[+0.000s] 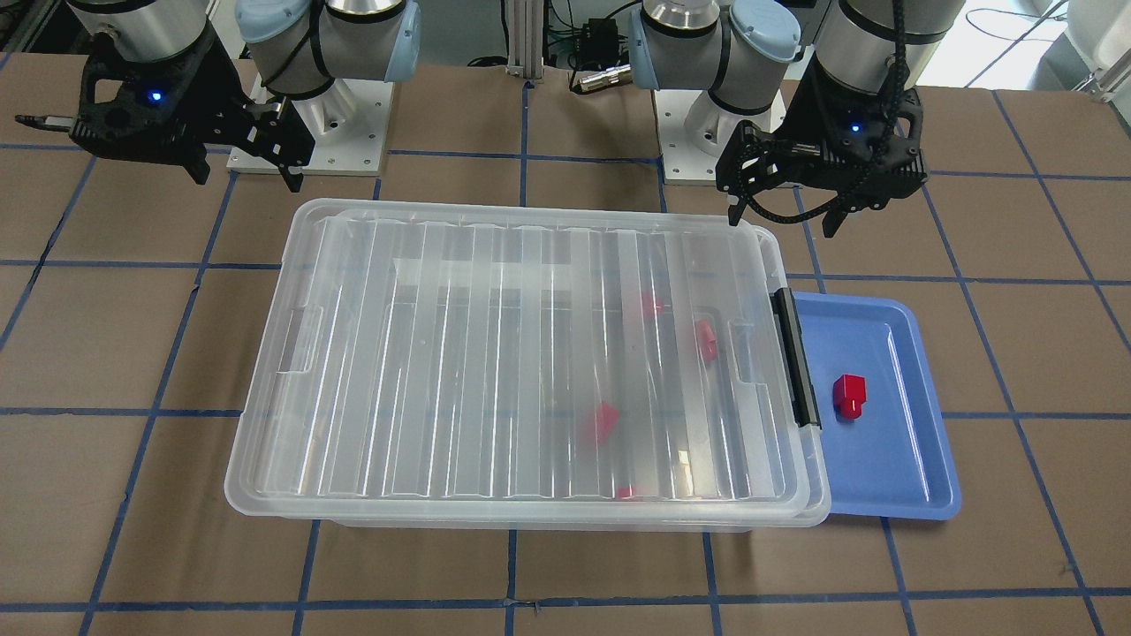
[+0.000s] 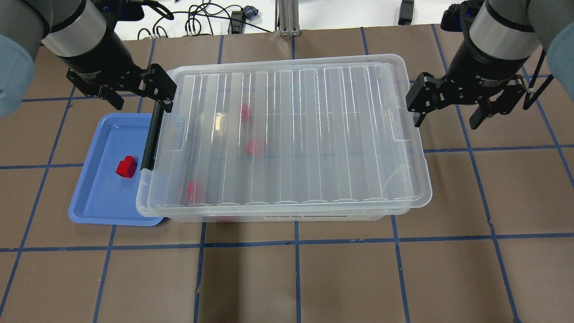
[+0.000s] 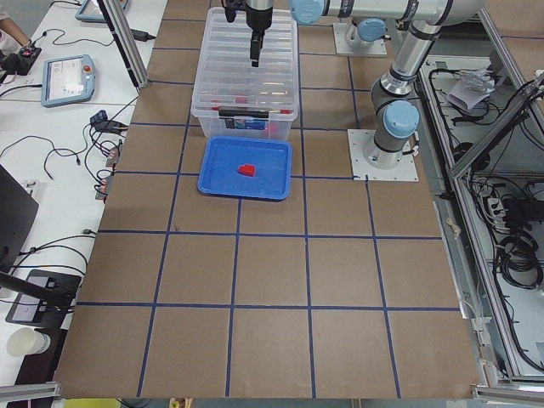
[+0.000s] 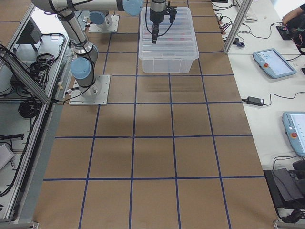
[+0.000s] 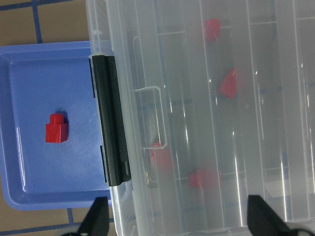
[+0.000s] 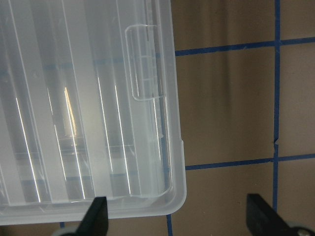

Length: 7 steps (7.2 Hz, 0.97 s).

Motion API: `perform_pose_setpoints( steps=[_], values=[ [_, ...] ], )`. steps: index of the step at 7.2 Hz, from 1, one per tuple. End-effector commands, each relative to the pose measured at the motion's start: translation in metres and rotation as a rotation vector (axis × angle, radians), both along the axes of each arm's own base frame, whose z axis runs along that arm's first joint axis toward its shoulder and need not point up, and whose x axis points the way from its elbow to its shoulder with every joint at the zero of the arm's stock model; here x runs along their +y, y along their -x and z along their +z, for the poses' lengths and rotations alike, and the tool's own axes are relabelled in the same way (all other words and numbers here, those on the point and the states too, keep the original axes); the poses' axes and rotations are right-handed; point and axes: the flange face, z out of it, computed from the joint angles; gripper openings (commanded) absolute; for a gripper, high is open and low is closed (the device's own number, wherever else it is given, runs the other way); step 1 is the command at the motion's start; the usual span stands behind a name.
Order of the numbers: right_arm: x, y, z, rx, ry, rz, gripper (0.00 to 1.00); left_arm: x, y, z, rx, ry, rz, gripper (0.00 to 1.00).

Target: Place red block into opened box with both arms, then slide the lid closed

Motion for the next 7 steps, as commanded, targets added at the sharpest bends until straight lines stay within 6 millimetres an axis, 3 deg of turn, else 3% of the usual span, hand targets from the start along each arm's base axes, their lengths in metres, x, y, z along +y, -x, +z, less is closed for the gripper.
perform_pose_setpoints(
  steps=[1, 5, 7],
  values=[
    [-0.001, 0.0, 0.002, 0.0, 0.009, 0.001, 1.0, 0.0, 0.0, 0.0, 0.0, 0.0, 0.001, 1.0],
    [-0.002, 0.0, 0.005, 0.001, 0.021, -0.001, 1.0, 0.0, 0.0, 0.0, -0.001, -0.001, -0.005, 1.0],
    [-0.006, 0.002, -0.006, 0.0, 0.002, -0.008, 1.0, -0.002, -0.01, -0.009, -0.045, -0.028, -0.03, 1.0]
  ],
)
